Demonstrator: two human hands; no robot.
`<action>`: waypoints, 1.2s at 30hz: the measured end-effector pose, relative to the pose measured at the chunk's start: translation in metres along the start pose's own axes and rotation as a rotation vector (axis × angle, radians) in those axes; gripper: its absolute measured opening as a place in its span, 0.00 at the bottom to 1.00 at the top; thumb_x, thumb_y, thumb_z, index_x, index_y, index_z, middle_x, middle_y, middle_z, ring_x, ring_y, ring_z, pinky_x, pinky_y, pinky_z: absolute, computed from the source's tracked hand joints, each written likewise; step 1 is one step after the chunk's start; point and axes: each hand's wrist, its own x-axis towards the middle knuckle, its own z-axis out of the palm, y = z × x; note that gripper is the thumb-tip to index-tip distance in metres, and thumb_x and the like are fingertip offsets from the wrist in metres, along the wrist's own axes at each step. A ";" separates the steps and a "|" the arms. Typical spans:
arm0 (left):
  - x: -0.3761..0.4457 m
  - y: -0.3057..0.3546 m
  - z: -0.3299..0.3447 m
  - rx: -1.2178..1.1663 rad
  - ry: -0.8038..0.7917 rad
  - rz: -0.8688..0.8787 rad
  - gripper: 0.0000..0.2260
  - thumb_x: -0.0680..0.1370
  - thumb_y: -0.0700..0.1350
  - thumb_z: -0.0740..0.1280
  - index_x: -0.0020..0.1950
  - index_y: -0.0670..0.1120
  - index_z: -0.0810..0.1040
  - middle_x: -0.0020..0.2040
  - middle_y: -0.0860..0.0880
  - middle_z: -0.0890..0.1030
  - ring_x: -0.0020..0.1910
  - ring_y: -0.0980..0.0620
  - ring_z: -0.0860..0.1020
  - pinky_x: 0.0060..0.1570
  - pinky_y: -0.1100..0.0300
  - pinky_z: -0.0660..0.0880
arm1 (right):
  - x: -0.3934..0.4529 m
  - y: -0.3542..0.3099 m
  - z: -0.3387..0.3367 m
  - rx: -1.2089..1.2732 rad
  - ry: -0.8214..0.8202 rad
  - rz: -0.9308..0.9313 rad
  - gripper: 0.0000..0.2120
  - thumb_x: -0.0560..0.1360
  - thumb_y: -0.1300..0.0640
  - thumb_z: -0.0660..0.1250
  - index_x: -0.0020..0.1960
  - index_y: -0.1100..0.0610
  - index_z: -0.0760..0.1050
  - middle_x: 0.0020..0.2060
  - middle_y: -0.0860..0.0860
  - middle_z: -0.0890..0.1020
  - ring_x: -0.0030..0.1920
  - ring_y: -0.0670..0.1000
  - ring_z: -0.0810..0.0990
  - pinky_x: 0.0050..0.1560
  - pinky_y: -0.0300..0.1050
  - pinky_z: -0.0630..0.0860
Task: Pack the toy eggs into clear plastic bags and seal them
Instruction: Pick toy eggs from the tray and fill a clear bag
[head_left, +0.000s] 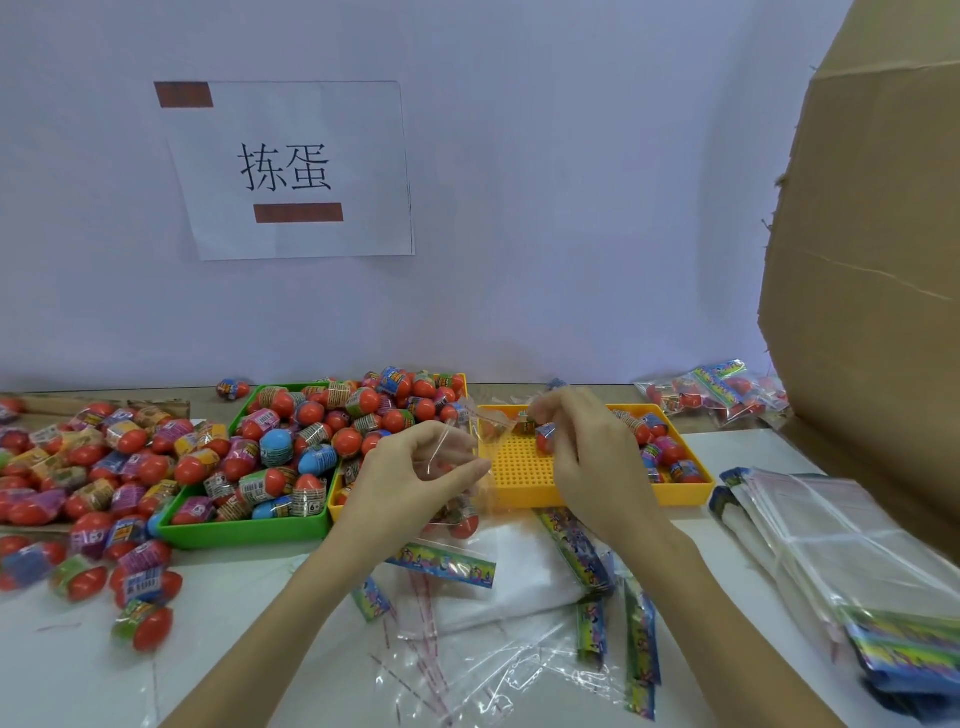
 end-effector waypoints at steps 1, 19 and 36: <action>0.000 0.000 0.000 0.002 0.007 0.003 0.10 0.77 0.48 0.78 0.55 0.48 0.85 0.46 0.50 0.89 0.44 0.51 0.88 0.53 0.52 0.85 | 0.001 0.007 -0.001 -0.104 -0.051 0.022 0.12 0.83 0.66 0.61 0.59 0.54 0.80 0.57 0.48 0.81 0.55 0.50 0.79 0.53 0.44 0.78; -0.001 0.001 -0.001 0.043 -0.006 -0.011 0.11 0.76 0.50 0.79 0.56 0.51 0.84 0.48 0.55 0.89 0.44 0.54 0.88 0.50 0.59 0.85 | 0.005 0.007 0.004 0.145 0.056 0.171 0.08 0.80 0.61 0.73 0.53 0.52 0.76 0.49 0.46 0.80 0.46 0.44 0.82 0.45 0.42 0.81; -0.005 0.006 0.007 0.012 -0.065 0.069 0.14 0.77 0.47 0.79 0.61 0.49 0.82 0.51 0.56 0.89 0.49 0.57 0.87 0.50 0.63 0.82 | -0.003 -0.031 0.001 0.563 -0.091 0.149 0.14 0.76 0.54 0.78 0.61 0.45 0.83 0.59 0.47 0.81 0.38 0.48 0.85 0.43 0.38 0.80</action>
